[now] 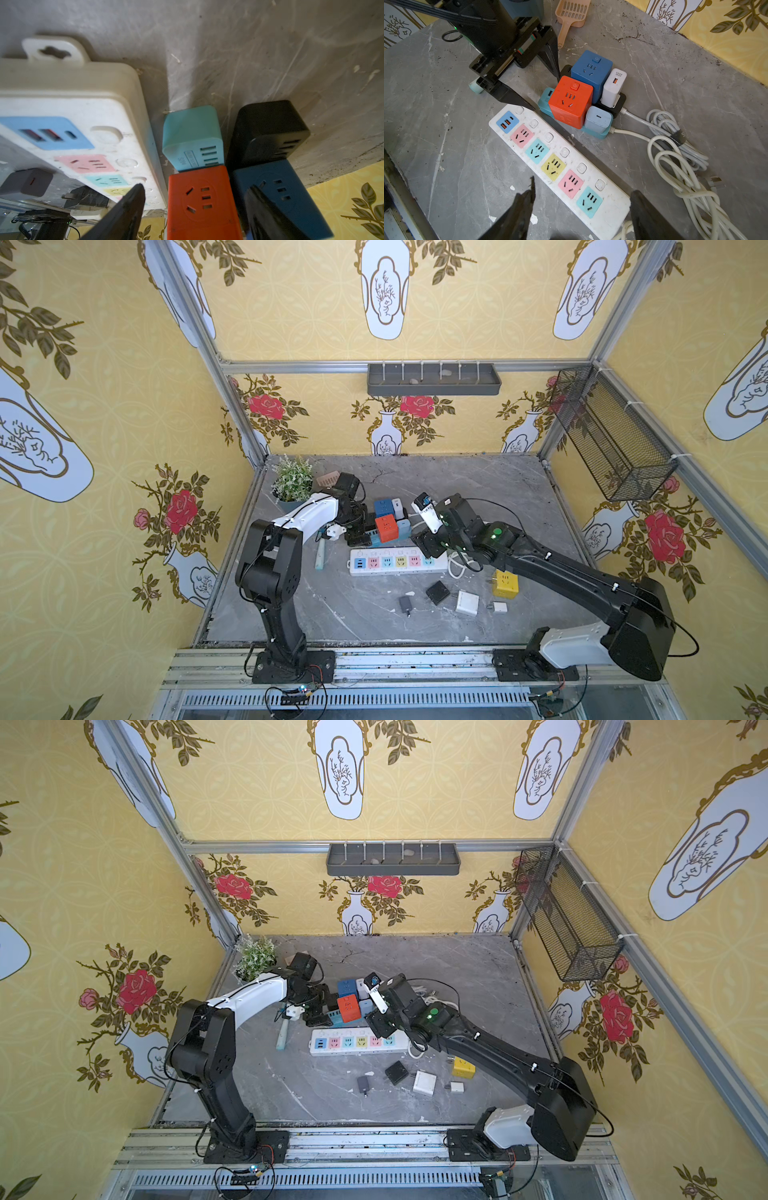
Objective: Pull the plug off the socket
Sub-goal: Adjust the socket at the center of the board.
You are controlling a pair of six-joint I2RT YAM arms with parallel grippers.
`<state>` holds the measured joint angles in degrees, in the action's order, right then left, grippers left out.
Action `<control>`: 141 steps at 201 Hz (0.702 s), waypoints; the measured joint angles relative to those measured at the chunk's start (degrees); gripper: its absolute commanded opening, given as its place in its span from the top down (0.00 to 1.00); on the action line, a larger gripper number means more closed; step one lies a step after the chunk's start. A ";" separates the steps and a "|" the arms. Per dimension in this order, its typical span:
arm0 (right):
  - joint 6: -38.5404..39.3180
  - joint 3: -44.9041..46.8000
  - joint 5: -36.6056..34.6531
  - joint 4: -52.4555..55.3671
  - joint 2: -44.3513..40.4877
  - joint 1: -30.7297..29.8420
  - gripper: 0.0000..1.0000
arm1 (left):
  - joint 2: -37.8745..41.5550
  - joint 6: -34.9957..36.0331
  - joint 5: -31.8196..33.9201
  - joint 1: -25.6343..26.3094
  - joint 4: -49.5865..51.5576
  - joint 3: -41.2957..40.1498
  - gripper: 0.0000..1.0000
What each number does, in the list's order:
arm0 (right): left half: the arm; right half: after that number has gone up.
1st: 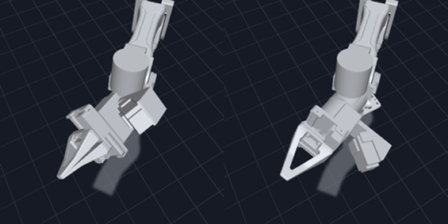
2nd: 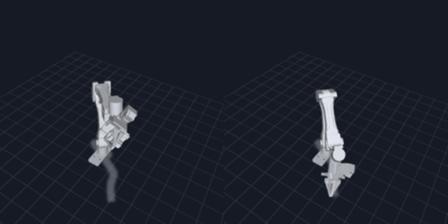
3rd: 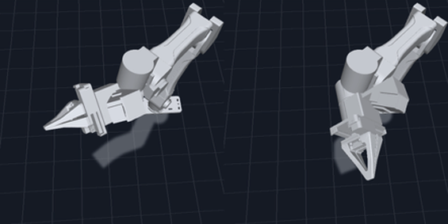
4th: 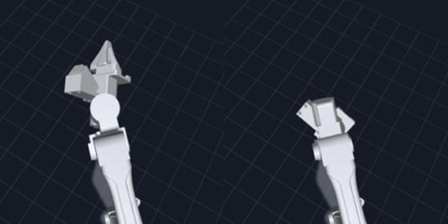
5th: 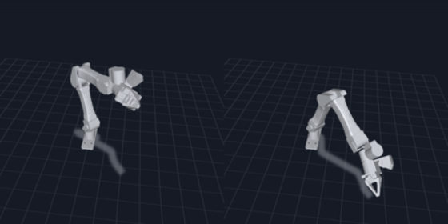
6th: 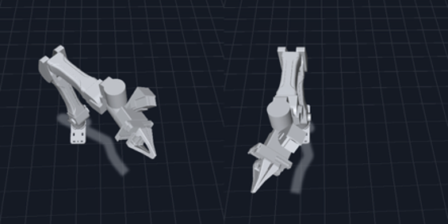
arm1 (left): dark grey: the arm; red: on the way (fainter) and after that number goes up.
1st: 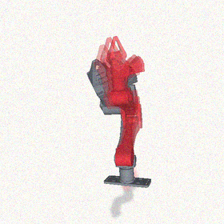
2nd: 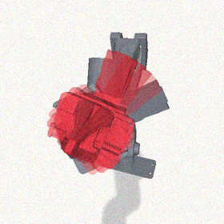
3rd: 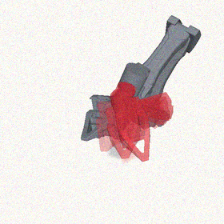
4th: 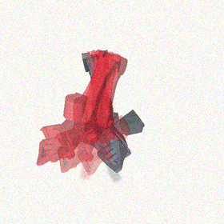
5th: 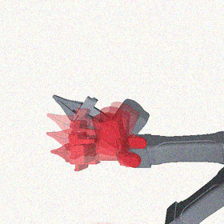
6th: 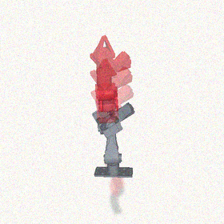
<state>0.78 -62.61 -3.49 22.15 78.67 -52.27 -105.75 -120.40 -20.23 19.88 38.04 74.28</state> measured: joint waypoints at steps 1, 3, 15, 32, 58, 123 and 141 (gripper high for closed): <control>0.07 0.00 0.00 -0.02 0.04 0.02 0.24 | -0.04 0.02 -0.02 0.00 -0.07 0.00 0.21; 0.24 0.00 -0.04 -0.07 0.15 0.02 0.24 | -0.22 0.00 -0.17 0.00 -0.28 -0.04 0.21; 0.55 -0.35 -0.15 -0.02 0.90 0.13 0.24 | -0.94 0.00 -0.85 -0.04 -1.16 -0.11 0.22; 0.70 -1.03 -0.15 -0.50 1.90 0.22 0.24 | -1.42 0.00 -1.22 -0.11 -1.84 -0.11 0.23; 0.72 -1.75 -0.15 -1.73 3.06 0.22 0.25 | -1.84 0.00 -1.81 -0.11 -2.03 -0.11 0.25; 0.66 -1.81 -0.13 -1.66 2.73 0.15 0.24 | -3.23 0.00 -2.27 -0.09 -1.99 -0.07 0.26; 0.52 -1.79 -0.13 -1.66 2.54 0.13 0.25 | -3.43 0.00 -2.27 -0.09 -1.99 -0.07 0.26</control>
<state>1.30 -64.40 -3.62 20.49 81.21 -52.14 -109.19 -120.40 -22.50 19.79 36.05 74.22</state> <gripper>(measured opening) 0.756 0.741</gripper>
